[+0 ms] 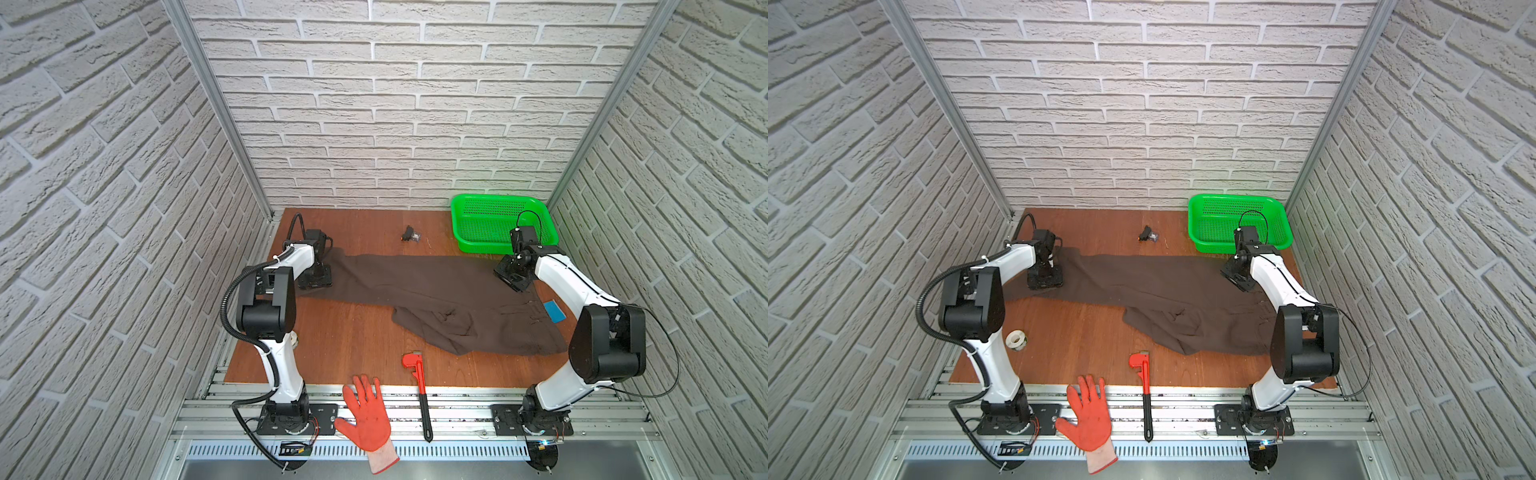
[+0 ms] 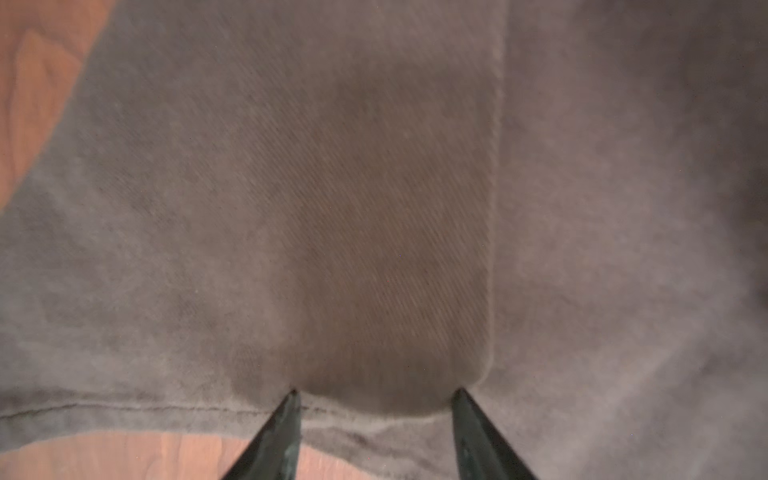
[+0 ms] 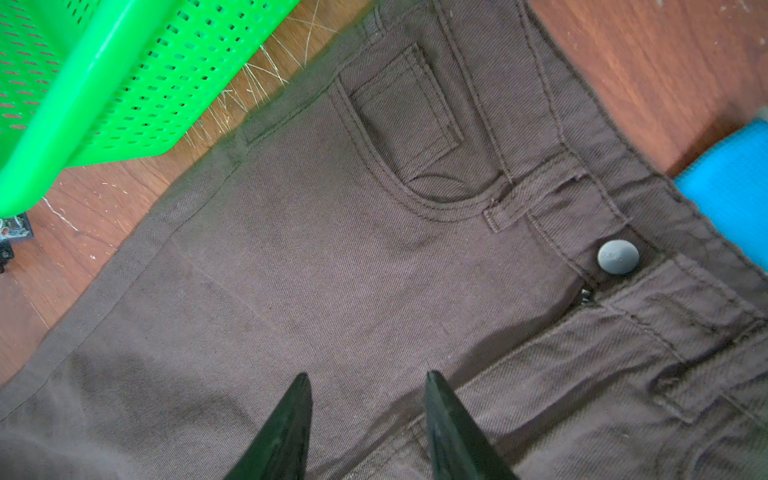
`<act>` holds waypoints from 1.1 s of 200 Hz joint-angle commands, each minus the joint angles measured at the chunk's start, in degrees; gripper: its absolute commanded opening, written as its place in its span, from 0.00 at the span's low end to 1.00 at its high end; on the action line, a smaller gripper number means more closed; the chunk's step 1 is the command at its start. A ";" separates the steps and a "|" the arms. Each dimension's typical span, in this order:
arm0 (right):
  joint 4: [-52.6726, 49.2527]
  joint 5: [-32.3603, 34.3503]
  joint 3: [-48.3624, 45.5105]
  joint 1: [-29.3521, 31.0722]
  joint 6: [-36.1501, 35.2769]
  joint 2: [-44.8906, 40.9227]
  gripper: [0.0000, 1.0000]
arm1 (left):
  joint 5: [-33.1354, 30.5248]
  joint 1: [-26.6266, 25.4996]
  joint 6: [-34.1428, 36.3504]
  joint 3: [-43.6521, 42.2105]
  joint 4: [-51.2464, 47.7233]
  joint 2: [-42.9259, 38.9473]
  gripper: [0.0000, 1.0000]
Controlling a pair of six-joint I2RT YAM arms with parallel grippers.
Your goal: Fold and stack the trousers
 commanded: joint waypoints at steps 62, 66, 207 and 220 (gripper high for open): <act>0.05 1.53 1.10 0.58 -0.45 -0.38 0.46 | -3.96 2.94 0.26 4.60 -0.02 -2.97 0.08; -0.03 1.56 1.16 0.58 -0.53 -0.32 0.46 | -4.31 3.10 0.32 5.30 -0.35 -3.14 0.08; -4.14 5.64 4.75 0.57 -3.22 -1.56 0.48 | -13.81 16.74 4.27 47.81 -22.83 18.93 0.62; -4.87 5.31 4.98 0.57 -3.77 -3.09 0.50 | -12.96 15.75 4.39 46.41 -21.50 16.13 0.66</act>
